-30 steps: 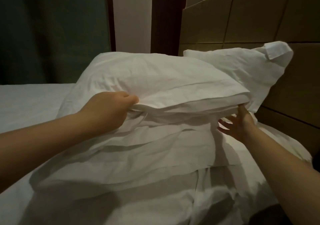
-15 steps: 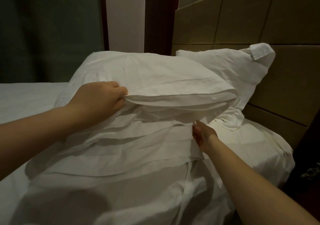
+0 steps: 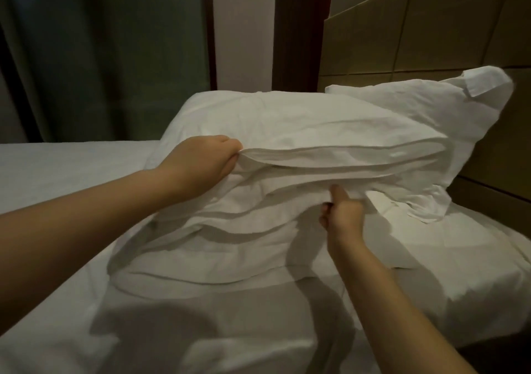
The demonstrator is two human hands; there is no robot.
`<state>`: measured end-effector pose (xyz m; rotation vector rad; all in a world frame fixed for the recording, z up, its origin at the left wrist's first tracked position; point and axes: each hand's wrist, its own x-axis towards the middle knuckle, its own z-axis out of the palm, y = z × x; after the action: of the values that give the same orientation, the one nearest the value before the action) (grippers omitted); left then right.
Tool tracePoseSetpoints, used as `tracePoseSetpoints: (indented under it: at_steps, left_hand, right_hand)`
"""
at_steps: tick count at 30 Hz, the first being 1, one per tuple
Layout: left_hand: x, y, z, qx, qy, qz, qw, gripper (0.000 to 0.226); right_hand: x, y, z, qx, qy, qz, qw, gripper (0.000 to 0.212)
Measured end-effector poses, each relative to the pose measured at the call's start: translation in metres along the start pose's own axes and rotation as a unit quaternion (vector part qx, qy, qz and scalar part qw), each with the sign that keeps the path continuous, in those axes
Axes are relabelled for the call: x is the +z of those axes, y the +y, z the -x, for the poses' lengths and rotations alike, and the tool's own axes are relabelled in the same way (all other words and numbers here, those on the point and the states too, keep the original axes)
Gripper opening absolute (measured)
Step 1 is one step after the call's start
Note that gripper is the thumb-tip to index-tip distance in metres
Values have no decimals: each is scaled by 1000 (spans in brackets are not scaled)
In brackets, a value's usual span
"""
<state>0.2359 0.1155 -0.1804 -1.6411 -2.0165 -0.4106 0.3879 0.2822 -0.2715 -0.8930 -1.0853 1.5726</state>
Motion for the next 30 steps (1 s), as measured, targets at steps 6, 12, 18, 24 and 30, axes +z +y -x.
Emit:
tracePoseSetpoints:
  at_steps: [6, 12, 18, 24, 30]
  left_hand:
    - [-8, -5, 7, 2, -35, -4, 999, 26]
    - [-11, -8, 14, -22, -26, 0, 999, 21]
    - [-17, -14, 18, -22, 40, 1, 999, 24]
    - [-21, -17, 30, 37, 74, 2, 997, 25]
    - [-24, -30, 45, 127, -3, -51, 991, 14]
  right_hand:
    - [-5, 41, 32, 100, -62, 28, 993, 30]
    - [25, 43, 65, 12, -83, 32, 996, 27]
    - [21, 52, 91, -146, -14, 47, 988, 59]
    - [43, 51, 83, 21, -139, 82, 987, 18]
    - [87, 40, 87, 109, -155, 114, 975, 26]
